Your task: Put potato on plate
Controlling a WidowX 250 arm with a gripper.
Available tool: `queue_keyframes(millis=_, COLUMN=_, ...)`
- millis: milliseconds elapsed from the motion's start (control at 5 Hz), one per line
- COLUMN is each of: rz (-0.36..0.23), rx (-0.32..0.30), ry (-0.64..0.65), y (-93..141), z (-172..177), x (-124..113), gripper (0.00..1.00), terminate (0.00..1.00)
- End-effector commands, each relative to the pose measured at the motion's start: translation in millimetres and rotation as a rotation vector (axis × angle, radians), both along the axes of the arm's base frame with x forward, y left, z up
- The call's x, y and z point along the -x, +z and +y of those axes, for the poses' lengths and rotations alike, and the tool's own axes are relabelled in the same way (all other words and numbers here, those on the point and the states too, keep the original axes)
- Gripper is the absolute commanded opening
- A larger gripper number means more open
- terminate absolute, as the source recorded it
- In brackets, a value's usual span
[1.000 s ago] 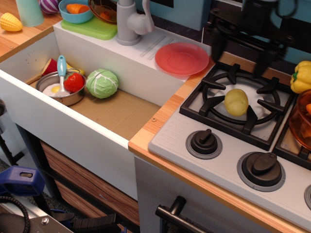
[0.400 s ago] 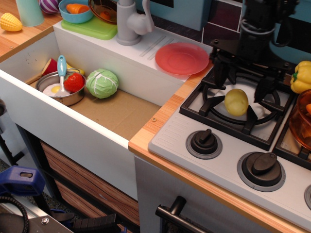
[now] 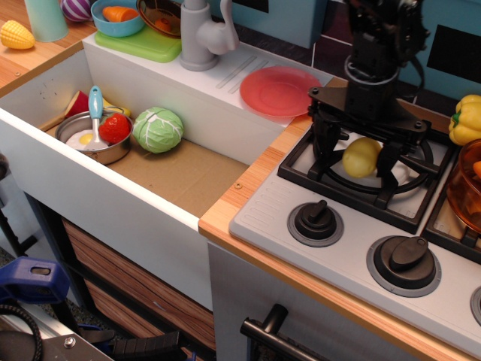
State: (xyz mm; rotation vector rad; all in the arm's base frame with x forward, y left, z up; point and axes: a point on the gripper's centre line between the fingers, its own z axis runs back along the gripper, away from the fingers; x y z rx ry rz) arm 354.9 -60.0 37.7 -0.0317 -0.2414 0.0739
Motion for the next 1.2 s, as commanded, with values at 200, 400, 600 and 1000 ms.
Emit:
queue_keyframes(millis=200, rz=-0.010, rx=-0.017, ry=0.019, y=4, z=6, x=3, gripper=0.00, terminate=0.00)
queue_keyframes(millis=400, rz=0.026, rx=-0.029, ry=0.013, y=19, z=7, x=0, gripper=0.00, terminate=0.00)
queue_keyframes(millis=600, rz=0.071, rx=-0.163, ry=-0.062, y=59, z=43, x=-21, gripper=0.00, terminate=0.00)
queue_keyframes(millis=1000, rz=-0.091, rx=-0.362, ry=-0.211, y=58, z=112, x=-92, gripper=0.00, terminate=0.00)
